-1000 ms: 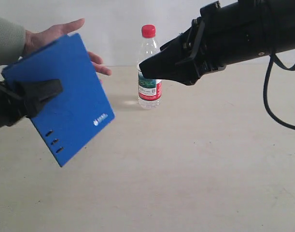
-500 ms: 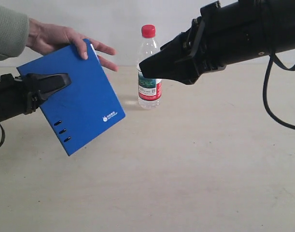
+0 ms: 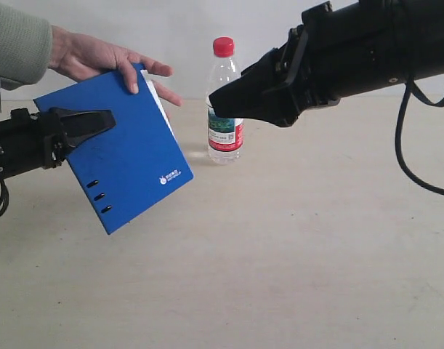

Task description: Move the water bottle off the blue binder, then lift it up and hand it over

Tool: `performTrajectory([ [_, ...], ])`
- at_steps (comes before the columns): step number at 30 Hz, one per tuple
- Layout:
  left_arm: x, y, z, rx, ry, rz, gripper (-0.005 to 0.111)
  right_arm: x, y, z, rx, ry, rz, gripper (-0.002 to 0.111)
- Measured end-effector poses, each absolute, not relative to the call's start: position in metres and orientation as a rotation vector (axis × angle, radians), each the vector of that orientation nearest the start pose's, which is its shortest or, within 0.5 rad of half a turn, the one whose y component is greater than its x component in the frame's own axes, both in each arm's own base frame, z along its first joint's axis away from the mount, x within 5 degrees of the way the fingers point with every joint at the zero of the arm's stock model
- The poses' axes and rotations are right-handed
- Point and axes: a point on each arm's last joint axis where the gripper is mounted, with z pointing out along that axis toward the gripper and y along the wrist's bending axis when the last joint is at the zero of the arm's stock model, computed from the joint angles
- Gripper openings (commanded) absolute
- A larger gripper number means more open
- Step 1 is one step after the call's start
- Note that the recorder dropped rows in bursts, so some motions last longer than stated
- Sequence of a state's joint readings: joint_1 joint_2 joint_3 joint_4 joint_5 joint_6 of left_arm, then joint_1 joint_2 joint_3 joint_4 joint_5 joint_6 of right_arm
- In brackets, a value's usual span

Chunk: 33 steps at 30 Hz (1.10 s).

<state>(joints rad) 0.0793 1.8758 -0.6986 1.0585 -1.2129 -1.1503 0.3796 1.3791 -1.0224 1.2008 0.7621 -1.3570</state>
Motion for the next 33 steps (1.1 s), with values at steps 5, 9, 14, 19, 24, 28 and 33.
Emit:
performTrajectory([
  [5, 0.312, -0.051, 0.159, 0.158, 1.834, -1.210, 0.074, 0.246, 0.162, 0.323, -1.051, 1.843, 0.817, 0.059],
  [9, 0.308, -0.041, 0.168, 0.159, 1.843, -1.220, 0.052, 0.246, 0.162, 0.323, -1.051, 1.843, 0.817, 0.059],
  [14, 0.293, 0.002, 0.174, 0.002, 1.827, -1.132, 0.062, 0.246, 0.162, 0.323, -1.052, 1.842, 0.818, 0.059],
  [19, 0.264, 0.024, 0.170, -0.101, 1.846, -1.068, 0.065, 0.246, 0.162, 0.323, -1.050, 1.844, 0.820, 0.059],
  [24, 0.235, 0.026, 0.168, -0.096, 1.861, -1.000, 0.032, 0.246, 0.162, 0.323, -1.044, 1.849, 0.824, 0.056],
  [28, 0.218, 0.030, 0.183, -0.058, 1.814, -0.906, 0.005, 0.246, 0.162, 0.323, -1.038, 1.852, 0.827, 0.018],
  [33, 0.191, 0.014, 0.221, 0.157, 1.717, -0.779, 0.004, 0.243, 0.160, 0.328, -1.039, 1.833, 0.823, 0.000],
])
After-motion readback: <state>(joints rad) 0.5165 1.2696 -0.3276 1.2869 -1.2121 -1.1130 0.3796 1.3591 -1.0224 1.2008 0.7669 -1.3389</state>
